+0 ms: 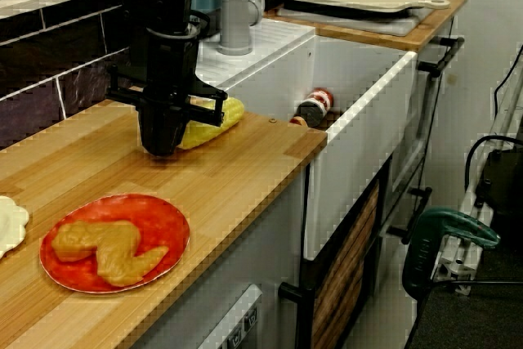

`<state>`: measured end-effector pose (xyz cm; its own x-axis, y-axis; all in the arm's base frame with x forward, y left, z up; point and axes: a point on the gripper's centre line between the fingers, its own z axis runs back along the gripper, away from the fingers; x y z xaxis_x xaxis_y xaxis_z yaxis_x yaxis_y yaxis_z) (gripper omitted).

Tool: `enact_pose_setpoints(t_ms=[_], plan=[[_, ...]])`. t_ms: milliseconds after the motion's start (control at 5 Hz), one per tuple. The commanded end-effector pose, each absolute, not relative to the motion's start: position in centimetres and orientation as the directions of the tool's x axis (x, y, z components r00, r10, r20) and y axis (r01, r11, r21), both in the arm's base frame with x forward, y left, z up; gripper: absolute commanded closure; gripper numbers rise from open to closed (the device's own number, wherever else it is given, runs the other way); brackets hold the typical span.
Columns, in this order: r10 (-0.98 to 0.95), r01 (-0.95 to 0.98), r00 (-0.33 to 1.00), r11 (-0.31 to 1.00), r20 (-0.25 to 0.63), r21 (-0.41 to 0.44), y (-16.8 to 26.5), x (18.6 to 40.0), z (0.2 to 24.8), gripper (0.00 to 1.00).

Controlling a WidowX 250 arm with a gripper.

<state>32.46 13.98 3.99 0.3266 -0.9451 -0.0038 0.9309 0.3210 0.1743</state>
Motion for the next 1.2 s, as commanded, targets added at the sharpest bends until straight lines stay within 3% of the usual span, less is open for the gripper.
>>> enact_pose_setpoints(t_ms=[0,600,1000], plan=[[-0.961,0.948,0.275,0.27,-0.011,0.17,12.8,32.3,4.9,1.0],[-0.96,0.957,0.276,0.28,0.054,0.071,8.2,32.3,5.9,1.0],[-0.966,0.965,0.255,0.257,0.049,0.042,5.5,32.1,6.0,1.0]])
